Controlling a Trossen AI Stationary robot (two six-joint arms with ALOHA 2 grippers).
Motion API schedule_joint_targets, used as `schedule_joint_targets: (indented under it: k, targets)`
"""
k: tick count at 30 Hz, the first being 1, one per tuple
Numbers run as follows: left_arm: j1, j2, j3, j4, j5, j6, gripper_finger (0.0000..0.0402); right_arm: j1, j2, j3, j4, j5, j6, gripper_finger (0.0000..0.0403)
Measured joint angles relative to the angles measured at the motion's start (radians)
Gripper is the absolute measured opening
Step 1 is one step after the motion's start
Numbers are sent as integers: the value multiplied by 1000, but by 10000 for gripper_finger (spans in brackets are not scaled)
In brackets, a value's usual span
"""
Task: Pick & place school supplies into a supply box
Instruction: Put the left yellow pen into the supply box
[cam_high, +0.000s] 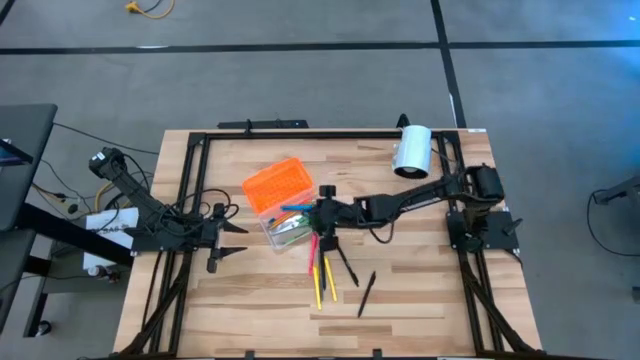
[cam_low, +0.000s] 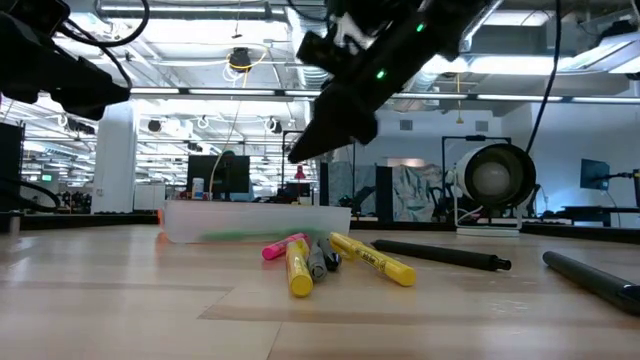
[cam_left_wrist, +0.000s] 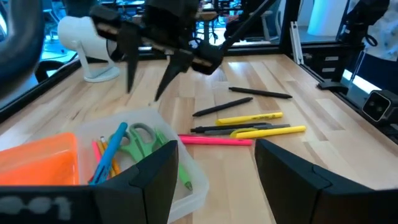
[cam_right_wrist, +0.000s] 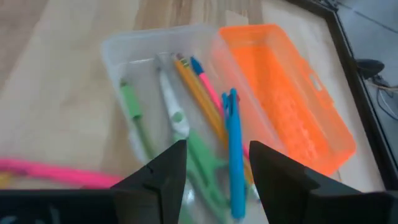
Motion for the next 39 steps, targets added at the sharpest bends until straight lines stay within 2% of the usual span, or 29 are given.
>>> schedule_joint_targets:
  k: [5, 10, 13, 17, 22, 25, 29, 34, 36, 39]
  targets:
    - [0, 27, 0, 66, 3, 58, 204, 99, -51, 0, -149, 106, 83, 155]
    - [0, 128, 0, 201, 11, 142, 204, 192, -72, 0, -303, 249, 214, 142]
    - [0, 212, 0, 304, 13, 184, 204, 234, -72, 0, -390, 313, 307, 135]
    - [0, 345, 0, 458, 48, 222, 204, 271, -72, -10, -469, 328, 446, 128]
    - [0, 531, 1, 664, 94, 268, 204, 321, -72, -56, -481, 364, 547, 123]
    - [0, 656, 31, 729, 97, 276, 204, 345, -72, -75, -498, 387, 609, 123]
    - [10, 832, 130, 732, 101, 286, 204, 375, -72, -102, -498, 440, 655, 122]
    - [35, 1062, 296, 702, 108, 381, 204, 402, -72, -125, -510, 473, 709, 123]
    - [55, 1139, 377, 640, 96, 393, 204, 408, -72, -132, -538, 476, 755, 122]
    - [110, 1226, 509, 472, 57, 310, 204, 425, -72, -133, -614, 488, 853, 121]
